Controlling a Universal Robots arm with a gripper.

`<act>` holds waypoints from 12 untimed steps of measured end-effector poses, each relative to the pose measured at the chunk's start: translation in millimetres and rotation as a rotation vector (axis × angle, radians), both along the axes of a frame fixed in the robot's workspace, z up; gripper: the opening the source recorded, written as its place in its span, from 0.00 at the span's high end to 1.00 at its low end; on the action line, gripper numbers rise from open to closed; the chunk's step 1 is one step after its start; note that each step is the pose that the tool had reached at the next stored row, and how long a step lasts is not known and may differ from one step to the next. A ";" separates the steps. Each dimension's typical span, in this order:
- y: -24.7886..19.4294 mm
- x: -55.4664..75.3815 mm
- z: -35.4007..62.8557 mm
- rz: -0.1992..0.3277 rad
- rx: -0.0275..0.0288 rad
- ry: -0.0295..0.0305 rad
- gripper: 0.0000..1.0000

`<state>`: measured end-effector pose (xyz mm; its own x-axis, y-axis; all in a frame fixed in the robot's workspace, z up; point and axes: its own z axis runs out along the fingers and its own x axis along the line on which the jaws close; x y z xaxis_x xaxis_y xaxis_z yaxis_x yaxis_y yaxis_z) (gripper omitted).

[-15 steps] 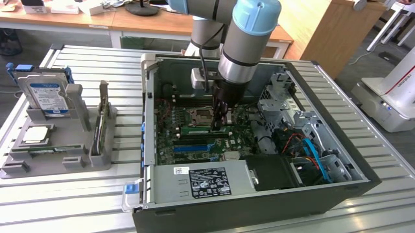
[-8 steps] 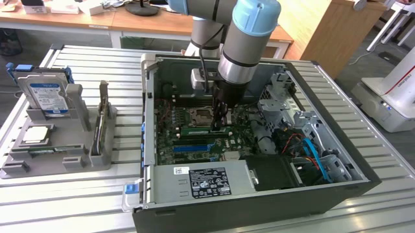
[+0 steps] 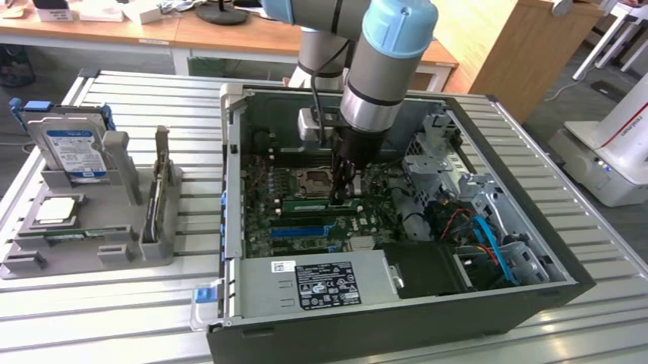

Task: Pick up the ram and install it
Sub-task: 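Insert the ram into the slot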

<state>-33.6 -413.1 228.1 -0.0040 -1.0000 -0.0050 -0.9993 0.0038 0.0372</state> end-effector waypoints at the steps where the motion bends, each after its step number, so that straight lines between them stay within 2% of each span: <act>1: 0.0 0.0 -0.2 0.000 0.0000 0.0000 0.88; 12: 0.0 0.0 -0.7 0.000 0.0000 0.0000 0.87</act>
